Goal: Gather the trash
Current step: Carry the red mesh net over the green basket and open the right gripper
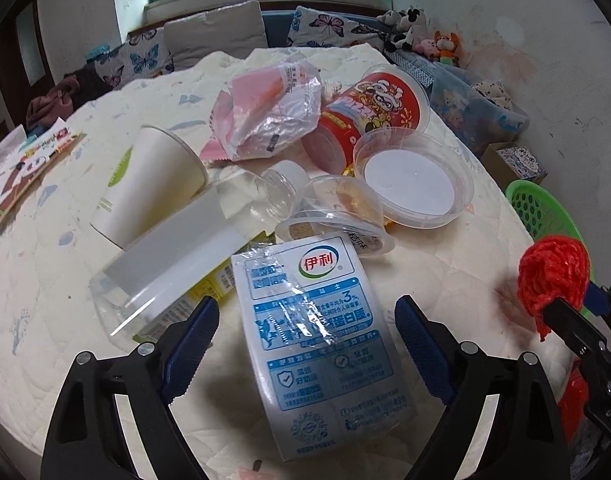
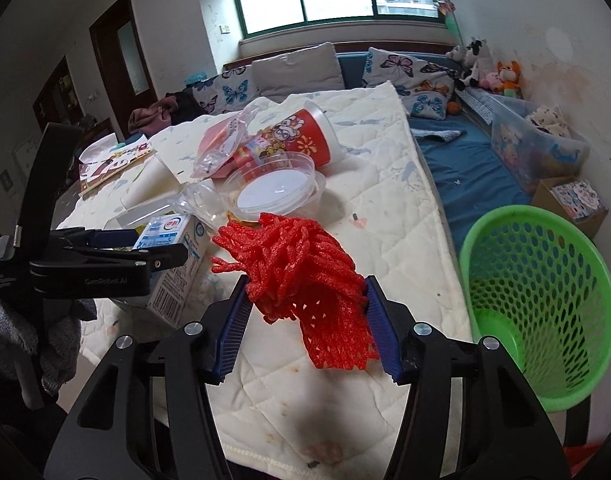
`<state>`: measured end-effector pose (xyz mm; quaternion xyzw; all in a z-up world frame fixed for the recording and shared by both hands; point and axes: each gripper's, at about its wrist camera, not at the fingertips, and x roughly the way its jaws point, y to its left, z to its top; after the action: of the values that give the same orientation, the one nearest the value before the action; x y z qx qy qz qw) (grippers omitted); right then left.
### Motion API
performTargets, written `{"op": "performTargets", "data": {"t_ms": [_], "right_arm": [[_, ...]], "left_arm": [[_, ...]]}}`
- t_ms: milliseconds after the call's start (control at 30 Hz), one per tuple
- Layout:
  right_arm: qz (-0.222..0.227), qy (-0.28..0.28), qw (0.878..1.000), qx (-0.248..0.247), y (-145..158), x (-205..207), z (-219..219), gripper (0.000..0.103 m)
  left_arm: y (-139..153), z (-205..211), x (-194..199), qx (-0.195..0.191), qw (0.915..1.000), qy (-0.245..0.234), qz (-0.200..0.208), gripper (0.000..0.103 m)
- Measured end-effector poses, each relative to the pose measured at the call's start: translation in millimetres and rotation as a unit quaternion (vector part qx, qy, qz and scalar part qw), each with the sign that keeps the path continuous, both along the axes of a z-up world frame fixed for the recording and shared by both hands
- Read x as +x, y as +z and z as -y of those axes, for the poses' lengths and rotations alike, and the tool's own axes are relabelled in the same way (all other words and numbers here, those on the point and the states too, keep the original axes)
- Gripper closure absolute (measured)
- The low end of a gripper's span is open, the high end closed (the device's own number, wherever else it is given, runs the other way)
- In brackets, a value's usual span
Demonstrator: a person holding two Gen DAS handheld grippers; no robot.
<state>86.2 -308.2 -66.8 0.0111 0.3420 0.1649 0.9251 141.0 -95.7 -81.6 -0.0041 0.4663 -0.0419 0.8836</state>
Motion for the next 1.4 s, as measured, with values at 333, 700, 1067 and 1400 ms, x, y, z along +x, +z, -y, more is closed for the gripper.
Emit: {"op": "performTargets", "data": {"t_ms": [333, 700, 1067, 1400], "right_arm": [[-0.004, -0.024, 1.000, 0.008, -0.6, -7.0, 14.2, 0.046], [-0.003, -0.054, 0.998, 0.026, 4.7, -11.0, 32.8, 0.046], [-0.013, -0.128, 0.991, 0.024, 0.2, 7.4, 87.8, 0.046], [-0.049, -0.211, 0.976, 0.035, -30.6, 33.5, 162.8, 0.044]], "left_arm": [[4.7, -8.0, -7.7, -0.013, 0.9998, -0.016, 0.001, 0.034], [40.8, -32.1, -52.2, -0.034, 0.9977, -0.049, 0.032, 0.034], [78.3, 2.2, -45.4, -0.057, 0.9900, -0.109, 0.069, 0.034], [96.9, 78.8, -12.3, -0.048, 0.9790, -0.180, 0.083, 0.034]]}}
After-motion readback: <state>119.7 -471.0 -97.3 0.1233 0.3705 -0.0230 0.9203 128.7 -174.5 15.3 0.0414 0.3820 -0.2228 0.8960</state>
